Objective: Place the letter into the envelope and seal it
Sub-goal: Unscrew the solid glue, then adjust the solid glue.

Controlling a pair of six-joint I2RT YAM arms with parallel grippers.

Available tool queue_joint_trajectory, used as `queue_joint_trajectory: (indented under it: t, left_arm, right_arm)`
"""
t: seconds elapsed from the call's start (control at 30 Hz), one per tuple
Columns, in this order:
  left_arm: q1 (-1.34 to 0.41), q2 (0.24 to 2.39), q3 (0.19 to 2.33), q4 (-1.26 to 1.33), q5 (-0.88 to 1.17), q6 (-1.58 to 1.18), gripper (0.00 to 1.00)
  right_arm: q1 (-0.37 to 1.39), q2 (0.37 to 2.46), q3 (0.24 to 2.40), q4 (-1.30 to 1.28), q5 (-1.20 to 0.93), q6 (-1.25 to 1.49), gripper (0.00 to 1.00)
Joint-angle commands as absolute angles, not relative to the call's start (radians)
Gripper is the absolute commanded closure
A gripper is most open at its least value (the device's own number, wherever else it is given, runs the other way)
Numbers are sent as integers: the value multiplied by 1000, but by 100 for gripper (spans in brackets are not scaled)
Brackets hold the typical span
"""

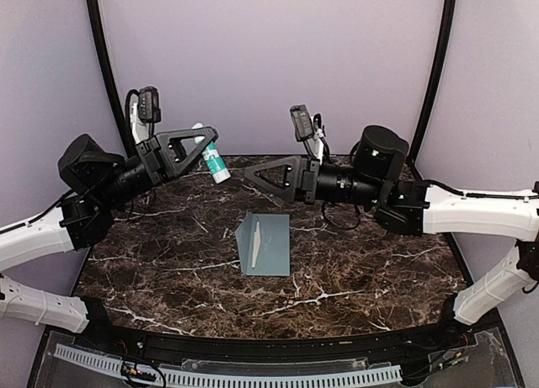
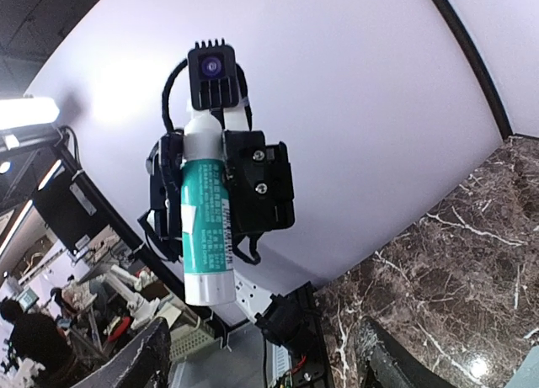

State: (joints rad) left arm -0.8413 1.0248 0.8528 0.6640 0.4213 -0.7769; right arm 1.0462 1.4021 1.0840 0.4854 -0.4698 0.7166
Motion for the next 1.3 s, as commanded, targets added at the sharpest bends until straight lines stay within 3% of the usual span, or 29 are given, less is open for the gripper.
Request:
queue_joint_trajectory:
  t: [0.0, 0.2, 0.5, 0.67, 1.1, 1.27]
  left_arm:
    - [-865, 1006, 813, 738, 130, -732, 100]
    - [-901, 1021, 831, 706, 17, -668, 100]
    - [-920, 1045, 825, 727, 12, -665, 100]
    - [-928, 1055, 813, 742, 12, -671, 100]
    - [-934, 1061, 789, 758, 11, -680, 100]
    - [-934, 1065, 785, 760, 11, -689, 100]
  right_arm:
    - [1094, 1410, 1061, 674, -255, 820, 29]
    - [1124, 1468, 1077, 749, -200, 942, 27]
    - [1120, 1575, 1171, 747, -261, 1058, 27]
    - [1113, 1604, 1188, 805, -279, 1096, 34]
    - [1092, 1659, 1226, 879, -311, 1159, 64]
    - [1084, 1669, 1227, 912, -314, 1165, 66]
